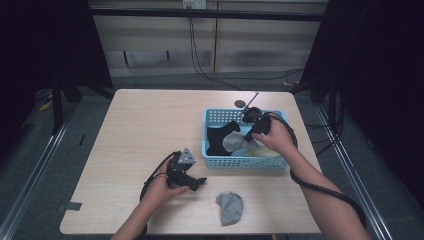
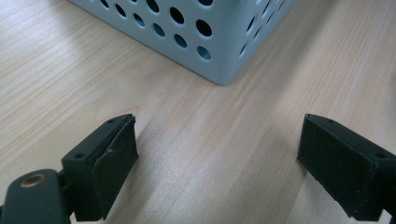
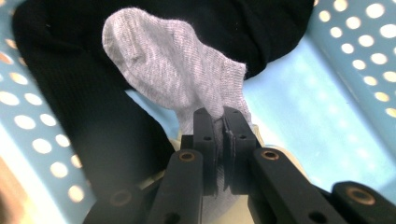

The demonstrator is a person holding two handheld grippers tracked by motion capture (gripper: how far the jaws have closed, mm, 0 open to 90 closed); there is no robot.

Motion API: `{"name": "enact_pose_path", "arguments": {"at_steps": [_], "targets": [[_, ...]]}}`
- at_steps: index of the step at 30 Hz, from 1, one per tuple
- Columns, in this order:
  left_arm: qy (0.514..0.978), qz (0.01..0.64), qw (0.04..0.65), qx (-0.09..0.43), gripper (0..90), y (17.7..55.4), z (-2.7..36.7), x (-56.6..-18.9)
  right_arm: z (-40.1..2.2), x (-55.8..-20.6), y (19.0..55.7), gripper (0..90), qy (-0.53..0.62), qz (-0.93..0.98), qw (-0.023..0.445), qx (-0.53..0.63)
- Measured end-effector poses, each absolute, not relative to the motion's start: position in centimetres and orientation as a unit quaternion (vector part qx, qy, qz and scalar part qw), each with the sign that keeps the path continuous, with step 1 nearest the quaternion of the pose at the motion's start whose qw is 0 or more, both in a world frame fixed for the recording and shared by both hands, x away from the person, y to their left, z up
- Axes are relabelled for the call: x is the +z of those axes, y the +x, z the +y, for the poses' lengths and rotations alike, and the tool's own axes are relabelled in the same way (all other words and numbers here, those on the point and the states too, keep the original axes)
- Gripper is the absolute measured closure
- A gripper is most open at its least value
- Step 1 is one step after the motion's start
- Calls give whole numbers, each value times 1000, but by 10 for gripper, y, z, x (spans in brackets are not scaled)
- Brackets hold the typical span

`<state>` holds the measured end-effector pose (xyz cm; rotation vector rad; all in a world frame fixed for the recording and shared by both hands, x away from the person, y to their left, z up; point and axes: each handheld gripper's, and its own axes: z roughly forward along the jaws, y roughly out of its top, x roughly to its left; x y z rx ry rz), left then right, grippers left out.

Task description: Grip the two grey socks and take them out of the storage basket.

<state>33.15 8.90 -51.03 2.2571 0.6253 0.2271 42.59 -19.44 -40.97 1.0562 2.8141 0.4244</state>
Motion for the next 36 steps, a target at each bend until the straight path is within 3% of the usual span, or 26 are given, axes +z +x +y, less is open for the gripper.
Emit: {"name": "enact_pose_path", "arguments": {"at_steps": [36], "targets": [[886, 245, 384, 89, 112, 331, 89, -510, -206, -336, 394, 855, 313, 935, 49, 162]]}}
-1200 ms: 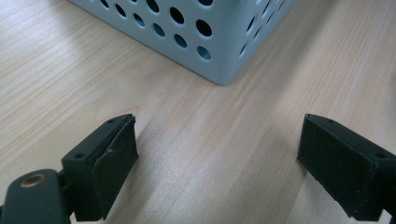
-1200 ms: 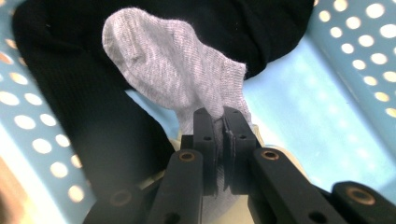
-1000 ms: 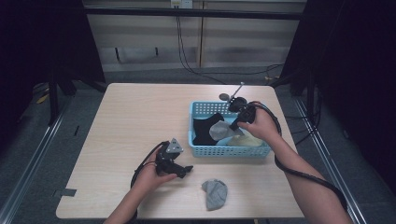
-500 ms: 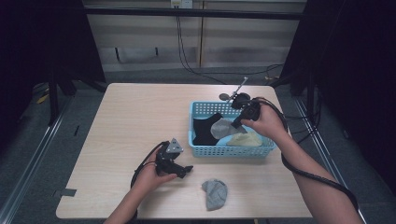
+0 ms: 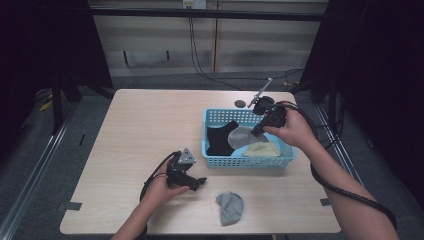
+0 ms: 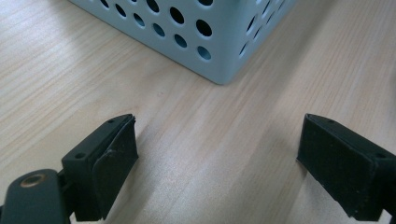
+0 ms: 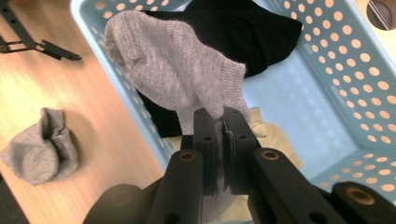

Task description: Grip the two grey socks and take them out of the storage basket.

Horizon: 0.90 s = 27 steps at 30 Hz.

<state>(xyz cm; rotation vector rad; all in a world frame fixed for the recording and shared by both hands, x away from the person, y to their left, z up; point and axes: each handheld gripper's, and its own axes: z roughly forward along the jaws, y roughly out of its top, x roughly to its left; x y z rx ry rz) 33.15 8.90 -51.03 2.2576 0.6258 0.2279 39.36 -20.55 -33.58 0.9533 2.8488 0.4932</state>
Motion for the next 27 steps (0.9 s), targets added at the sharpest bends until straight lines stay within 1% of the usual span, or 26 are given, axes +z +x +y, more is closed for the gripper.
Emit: {"name": "enact_pose_path", "arguments": {"at_steps": [14, 19, 27], "targets": [[886, 245, 384, 89, 112, 331, 89, -510, -198, -322, 361, 856, 282, 944, 49, 167], [886, 245, 384, 89, 112, 331, 89, -510, -192, -316, 343, 855, 261, 949, 47, 169], [886, 245, 384, 89, 112, 331, 89, -510, -183, -327, 322, 855, 242, 955, 37, 165]]}}
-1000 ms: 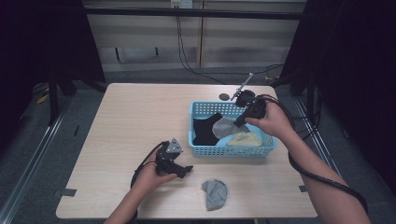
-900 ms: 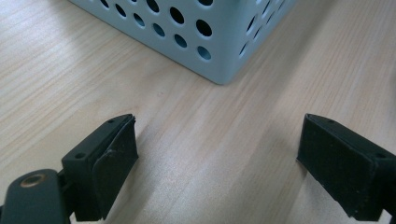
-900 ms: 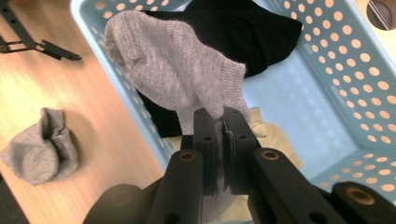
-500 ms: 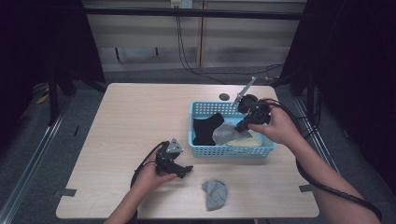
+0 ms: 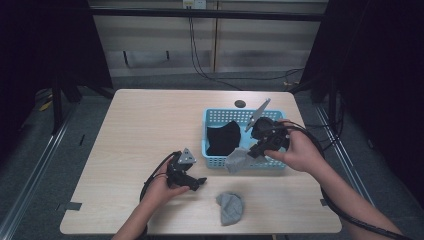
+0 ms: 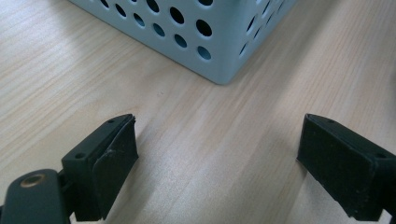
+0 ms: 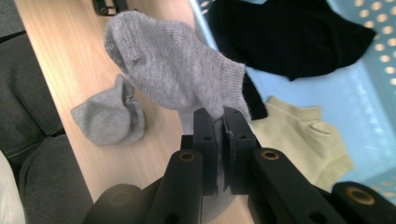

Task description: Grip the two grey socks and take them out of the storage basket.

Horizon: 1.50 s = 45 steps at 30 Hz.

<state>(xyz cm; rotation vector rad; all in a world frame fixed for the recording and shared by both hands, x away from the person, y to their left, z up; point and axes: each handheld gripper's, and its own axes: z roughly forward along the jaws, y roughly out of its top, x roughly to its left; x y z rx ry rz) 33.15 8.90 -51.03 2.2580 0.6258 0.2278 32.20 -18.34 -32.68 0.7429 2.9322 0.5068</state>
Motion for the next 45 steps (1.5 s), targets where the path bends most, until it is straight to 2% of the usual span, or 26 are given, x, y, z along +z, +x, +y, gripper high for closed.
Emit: {"name": "enact_pose_path", "arguments": {"at_steps": [13, 28, 45], "targets": [[885, 247, 384, 89, 112, 331, 89, -510, -172, -363, 303, 852, 238, 957, 15, 166], [888, 242, 380, 90, 112, 332, 90, -510, -164, -404, 307, 850, 249, 956, 11, 155], [888, 242, 380, 89, 112, 332, 90, -510, -162, -427, 313, 840, 259, 955, 13, 143]]}}
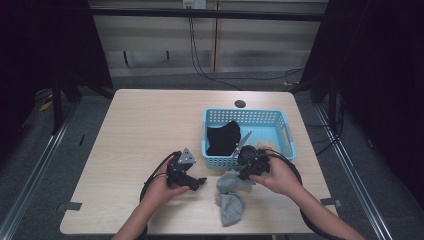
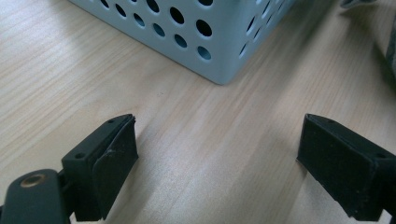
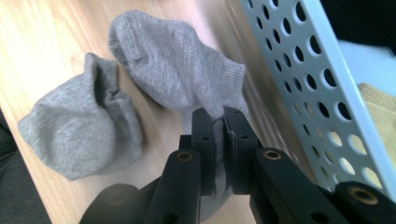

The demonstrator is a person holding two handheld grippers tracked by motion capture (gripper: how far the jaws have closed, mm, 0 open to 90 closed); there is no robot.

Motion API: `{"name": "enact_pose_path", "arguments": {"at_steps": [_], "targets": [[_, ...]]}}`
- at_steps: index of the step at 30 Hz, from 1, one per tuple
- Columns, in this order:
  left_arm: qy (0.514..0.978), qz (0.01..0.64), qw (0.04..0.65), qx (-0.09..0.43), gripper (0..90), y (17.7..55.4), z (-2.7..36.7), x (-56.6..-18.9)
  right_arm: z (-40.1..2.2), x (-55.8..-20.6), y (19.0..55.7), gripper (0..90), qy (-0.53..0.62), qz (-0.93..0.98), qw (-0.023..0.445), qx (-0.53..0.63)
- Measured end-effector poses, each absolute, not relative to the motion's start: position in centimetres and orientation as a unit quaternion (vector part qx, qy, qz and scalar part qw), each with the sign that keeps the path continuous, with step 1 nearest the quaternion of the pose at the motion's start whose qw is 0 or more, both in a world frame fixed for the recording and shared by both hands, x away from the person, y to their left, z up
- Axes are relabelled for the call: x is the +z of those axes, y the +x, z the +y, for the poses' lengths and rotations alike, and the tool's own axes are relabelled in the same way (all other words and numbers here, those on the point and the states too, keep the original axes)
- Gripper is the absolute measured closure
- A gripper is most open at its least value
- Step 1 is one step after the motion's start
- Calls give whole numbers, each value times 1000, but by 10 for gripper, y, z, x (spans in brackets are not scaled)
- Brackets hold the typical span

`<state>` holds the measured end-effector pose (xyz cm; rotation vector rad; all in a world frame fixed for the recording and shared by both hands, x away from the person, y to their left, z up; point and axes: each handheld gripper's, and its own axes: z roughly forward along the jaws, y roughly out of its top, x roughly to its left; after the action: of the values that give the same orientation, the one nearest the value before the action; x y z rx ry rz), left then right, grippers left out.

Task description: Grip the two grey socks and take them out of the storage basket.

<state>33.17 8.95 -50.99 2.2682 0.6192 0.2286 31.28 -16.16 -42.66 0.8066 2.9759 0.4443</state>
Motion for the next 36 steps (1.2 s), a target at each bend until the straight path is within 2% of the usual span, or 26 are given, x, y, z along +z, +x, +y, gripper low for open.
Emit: {"name": "enact_pose_path", "arguments": {"at_steps": [3, 16, 28, 36], "targets": [[888, 243, 380, 90, 112, 332, 90, -510, -162, -427, 314, 834, 260, 955, 16, 142], [889, 242, 379, 89, 112, 332, 89, -510, -163, -424, 313, 685, 266, 953, 5, 148], [887, 243, 383, 87, 111, 332, 89, -510, -169, -422, 307, 458, 282, 942, -6, 184], [886, 245, 385, 87, 111, 332, 89, -511, -178, -422, 302, 362, 289, 937, -7, 196]]}}
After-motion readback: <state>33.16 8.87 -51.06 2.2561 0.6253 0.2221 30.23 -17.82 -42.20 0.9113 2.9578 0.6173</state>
